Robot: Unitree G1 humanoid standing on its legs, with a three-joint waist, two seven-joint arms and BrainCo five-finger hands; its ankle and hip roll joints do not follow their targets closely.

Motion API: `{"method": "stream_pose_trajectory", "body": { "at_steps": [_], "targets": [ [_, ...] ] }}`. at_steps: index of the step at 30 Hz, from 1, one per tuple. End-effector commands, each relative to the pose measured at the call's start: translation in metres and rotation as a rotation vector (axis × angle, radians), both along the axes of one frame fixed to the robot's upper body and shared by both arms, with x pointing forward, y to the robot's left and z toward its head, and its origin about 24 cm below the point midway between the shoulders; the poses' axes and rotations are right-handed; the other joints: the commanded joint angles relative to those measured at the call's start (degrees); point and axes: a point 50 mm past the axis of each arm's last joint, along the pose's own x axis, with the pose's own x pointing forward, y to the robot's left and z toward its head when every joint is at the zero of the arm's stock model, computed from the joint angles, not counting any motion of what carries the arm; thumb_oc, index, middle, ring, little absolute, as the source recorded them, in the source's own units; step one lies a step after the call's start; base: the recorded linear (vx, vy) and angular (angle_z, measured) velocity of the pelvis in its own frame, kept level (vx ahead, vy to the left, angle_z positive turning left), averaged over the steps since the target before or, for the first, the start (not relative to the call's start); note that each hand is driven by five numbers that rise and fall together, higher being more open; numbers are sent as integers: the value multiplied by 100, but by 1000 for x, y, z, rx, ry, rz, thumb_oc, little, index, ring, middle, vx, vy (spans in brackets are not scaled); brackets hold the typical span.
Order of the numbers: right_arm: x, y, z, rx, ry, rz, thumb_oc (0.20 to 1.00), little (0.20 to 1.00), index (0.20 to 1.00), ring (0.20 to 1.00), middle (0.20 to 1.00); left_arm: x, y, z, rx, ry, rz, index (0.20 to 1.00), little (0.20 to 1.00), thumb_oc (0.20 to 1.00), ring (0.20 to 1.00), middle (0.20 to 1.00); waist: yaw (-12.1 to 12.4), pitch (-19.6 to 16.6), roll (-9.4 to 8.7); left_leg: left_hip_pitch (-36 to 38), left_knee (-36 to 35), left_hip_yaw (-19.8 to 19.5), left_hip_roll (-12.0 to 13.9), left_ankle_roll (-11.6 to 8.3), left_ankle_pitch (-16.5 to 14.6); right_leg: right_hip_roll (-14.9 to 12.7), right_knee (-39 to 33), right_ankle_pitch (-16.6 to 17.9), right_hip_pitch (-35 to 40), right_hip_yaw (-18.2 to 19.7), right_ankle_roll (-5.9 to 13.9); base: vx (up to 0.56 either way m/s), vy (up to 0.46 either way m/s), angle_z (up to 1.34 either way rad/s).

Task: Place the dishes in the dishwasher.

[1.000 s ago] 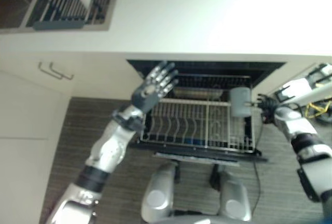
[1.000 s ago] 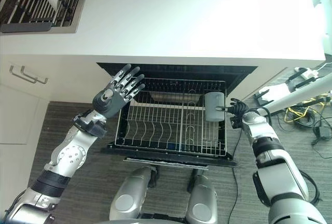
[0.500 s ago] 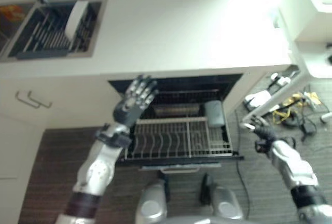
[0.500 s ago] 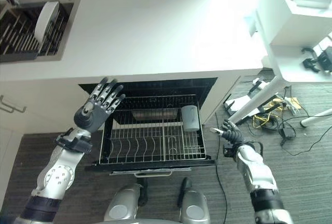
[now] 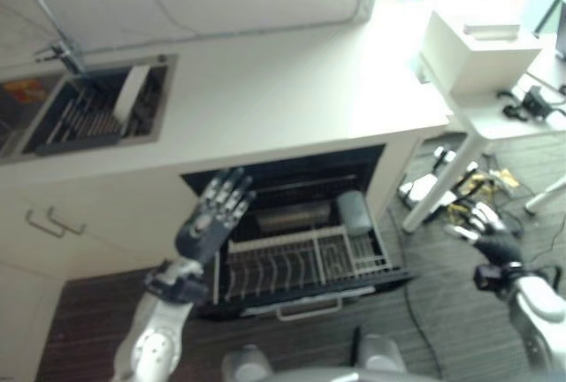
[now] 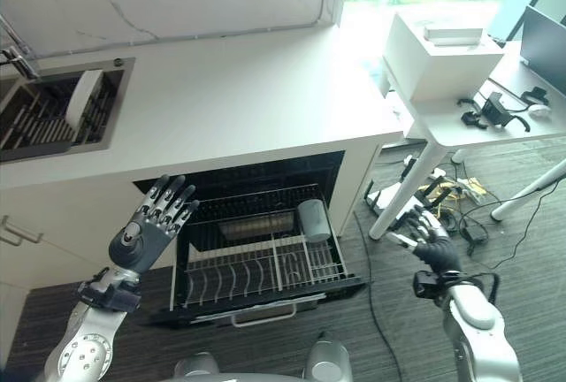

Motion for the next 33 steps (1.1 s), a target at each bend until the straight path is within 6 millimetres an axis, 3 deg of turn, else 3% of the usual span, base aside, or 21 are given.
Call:
{"method": "stream_pose_trajectory", "body": {
  "at_steps": [1,3,6,8,11,12,13,15,16,18,20,25,27,29,30,31,33],
  "targets": [
    [23,19,17,68,-146,78,1000,1000,1000,1000,1000,0,13,24,-19,-149,19,1000,1000,1000,1000,1000,-232,88,98,460,-142,279,-90,268,-619,188,125,-158,-265,-94,17,-311,600,32],
    [24,21,16,73,-169,63,1000,1000,1000,1000,1000,4,10,24,-6,-147,-4,1000,1000,1000,1000,1000,-278,140,39,563,-142,321,-327,348,-1096,-198,125,168,-441,65,304,-199,497,52],
    [13,26,8,101,-174,58,1000,1000,1000,1000,1000,3,11,20,34,-104,-18,1000,1000,1000,1000,1000,-177,239,-120,471,-142,304,-868,478,-1323,-611,125,558,-591,225,408,-240,474,8],
    [4,27,8,90,-152,76,1000,1000,1000,1000,1000,-4,18,19,43,-87,-14,1000,1000,1000,1000,1000,-126,256,-41,368,-142,273,-924,579,-1326,-469,125,666,-482,0,373,-313,437,24],
    [4,28,15,109,-209,62,1000,1000,1000,1000,1000,-9,24,19,70,-95,-23,1000,1000,1000,1000,1000,-140,177,129,34,-142,172,-908,786,-1163,373,125,321,-164,-78,198,-264,296,2],
    [3,27,18,119,-233,48,1000,1000,1000,1000,1000,-11,23,18,73,-94,-38,1000,1000,1000,1000,1000,-191,129,229,-55,-142,20,-953,883,-1146,961,125,46,40,90,96,-178,249,-3],
    [1,25,19,123,-242,37,1000,1000,1000,1000,1000,-11,20,17,70,-93,-47,1000,1000,1000,1000,1000,-235,61,232,-149,-142,-80,-1055,946,-1076,1348,125,-175,124,197,-51,-122,200,22],
    [-4,22,19,123,-249,42,1000,1000,1000,1000,1000,-9,14,17,60,-95,-48,1000,1000,1000,1000,1000,-265,-73,165,-206,-142,-178,-1302,1007,-1037,1676,125,-481,205,203,-275,-18,39,43],
    [-6,23,17,128,-259,57,1000,1000,1000,1000,1000,-9,11,16,61,-102,-52,1000,1000,1000,1000,1000,-223,-140,116,-208,-142,-138,-1372,1022,-1023,1554,125,-555,241,96,-292,43,-91,30],
    [-4,25,23,137,-300,78,1000,1000,1000,1000,1000,-6,6,17,59,-112,-75,1000,1000,1000,1000,1000,-212,-198,139,-234,-142,-85,-1334,953,-941,1636,125,-778,330,132,-353,19,-153,-17],
    [5,34,31,118,-343,125,1000,1000,1000,1000,1000,-2,2,19,65,-124,-81,1000,1000,1000,1000,1000,-152,-239,183,-233,-142,51,-1260,891,-887,1561,125,-847,404,-116,-390,1,-196,-16],
    [15,52,46,121,-430,258,1000,1000,1000,1000,1000,6,-4,25,9,-165,-111,1000,1000,1000,1000,1000,-215,-292,261,-133,-142,174,-1106,729,-677,1686,125,-958,530,-51,-526,59,-210,2],
    [17,57,48,75,-441,299,1000,1000,1000,1000,1000,7,-11,25,-16,-175,-135,1000,1000,1000,1000,1000,-95,-208,114,-46,-27,74,-1147,480,214,1575,125,-1002,638,5,-673,101,-201,15],
    [21,63,50,50,-440,337,1000,1000,1000,1000,1000,8,-16,24,-48,-170,-159,1000,1000,1000,1000,1000,6,-96,8,-404,530,-26,-1117,488,252,1505,125,-986,739,39,-709,91,-125,10],
    [22,63,51,52,-437,343,1000,1000,1000,1000,1000,9,-15,24,-42,-172,-157,1000,1000,1000,1000,1000,23,-82,5,-417,312,56,-1040,516,206,1501,125,-1006,769,29,-679,124,10,9],
    [24,63,50,53,-428,349,1000,1000,1000,1000,1000,9,-13,24,-37,-171,-161,1000,1000,1000,1000,1000,53,-76,31,-379,-142,188,-895,519,198,1504,125,-1059,803,21,-630,103,119,8],
    [25,62,51,48,-419,349,1000,1000,1000,1000,1000,7,-11,23,-40,-169,-160,1000,1000,1000,1000,1000,49,-83,228,-816,-142,207,-494,436,-22,1625,125,-1162,798,-45,-551,132,252,28]
  ]
}}
